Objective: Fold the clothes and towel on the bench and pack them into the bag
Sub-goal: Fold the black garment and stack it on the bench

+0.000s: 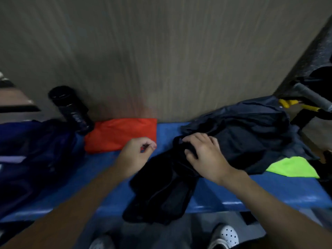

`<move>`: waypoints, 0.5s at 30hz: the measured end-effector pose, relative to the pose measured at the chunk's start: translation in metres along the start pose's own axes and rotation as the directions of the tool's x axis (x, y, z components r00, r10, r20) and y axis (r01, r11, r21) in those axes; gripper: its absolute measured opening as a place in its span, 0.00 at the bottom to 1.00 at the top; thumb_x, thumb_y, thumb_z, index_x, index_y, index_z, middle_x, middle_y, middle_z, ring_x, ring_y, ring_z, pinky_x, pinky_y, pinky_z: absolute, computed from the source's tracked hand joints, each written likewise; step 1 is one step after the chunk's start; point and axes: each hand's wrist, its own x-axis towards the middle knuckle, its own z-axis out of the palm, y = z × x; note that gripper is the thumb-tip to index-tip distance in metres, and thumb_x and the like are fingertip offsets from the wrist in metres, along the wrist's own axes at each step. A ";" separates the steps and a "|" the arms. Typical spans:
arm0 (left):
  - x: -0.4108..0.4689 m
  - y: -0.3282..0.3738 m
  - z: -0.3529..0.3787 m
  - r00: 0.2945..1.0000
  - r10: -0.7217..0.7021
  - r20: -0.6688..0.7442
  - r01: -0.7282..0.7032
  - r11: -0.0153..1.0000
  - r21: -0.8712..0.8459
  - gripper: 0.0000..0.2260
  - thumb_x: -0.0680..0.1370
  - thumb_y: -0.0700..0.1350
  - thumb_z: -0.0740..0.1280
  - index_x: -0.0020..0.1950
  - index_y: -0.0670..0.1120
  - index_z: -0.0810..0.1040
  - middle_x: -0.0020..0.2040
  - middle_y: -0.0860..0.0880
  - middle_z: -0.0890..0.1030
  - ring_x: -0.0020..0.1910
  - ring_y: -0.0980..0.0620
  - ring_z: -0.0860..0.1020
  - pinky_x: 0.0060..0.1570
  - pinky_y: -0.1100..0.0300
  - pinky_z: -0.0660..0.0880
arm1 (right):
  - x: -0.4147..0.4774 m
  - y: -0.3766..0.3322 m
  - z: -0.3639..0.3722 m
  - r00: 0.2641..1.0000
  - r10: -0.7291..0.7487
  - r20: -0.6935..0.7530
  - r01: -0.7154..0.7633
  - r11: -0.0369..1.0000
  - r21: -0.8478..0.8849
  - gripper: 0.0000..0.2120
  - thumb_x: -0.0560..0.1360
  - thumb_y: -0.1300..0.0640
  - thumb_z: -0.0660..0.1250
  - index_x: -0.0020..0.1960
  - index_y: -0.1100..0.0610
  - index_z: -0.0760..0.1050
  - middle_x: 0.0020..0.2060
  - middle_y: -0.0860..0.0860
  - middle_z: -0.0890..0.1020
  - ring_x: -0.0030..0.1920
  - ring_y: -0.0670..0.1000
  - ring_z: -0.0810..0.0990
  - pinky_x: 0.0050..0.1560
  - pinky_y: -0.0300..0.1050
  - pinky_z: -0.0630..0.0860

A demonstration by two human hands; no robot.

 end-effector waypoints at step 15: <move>-0.067 -0.062 -0.003 0.963 -0.246 0.109 0.209 0.940 0.271 0.09 0.73 0.58 0.73 0.48 0.57 0.79 0.51 0.57 0.73 0.56 0.54 0.71 0.63 0.50 0.68 | -0.001 -0.045 0.088 0.954 -0.107 0.282 0.164 0.969 -0.187 0.28 0.79 0.45 0.63 0.76 0.51 0.62 0.68 0.49 0.72 0.68 0.55 0.65 0.64 0.54 0.55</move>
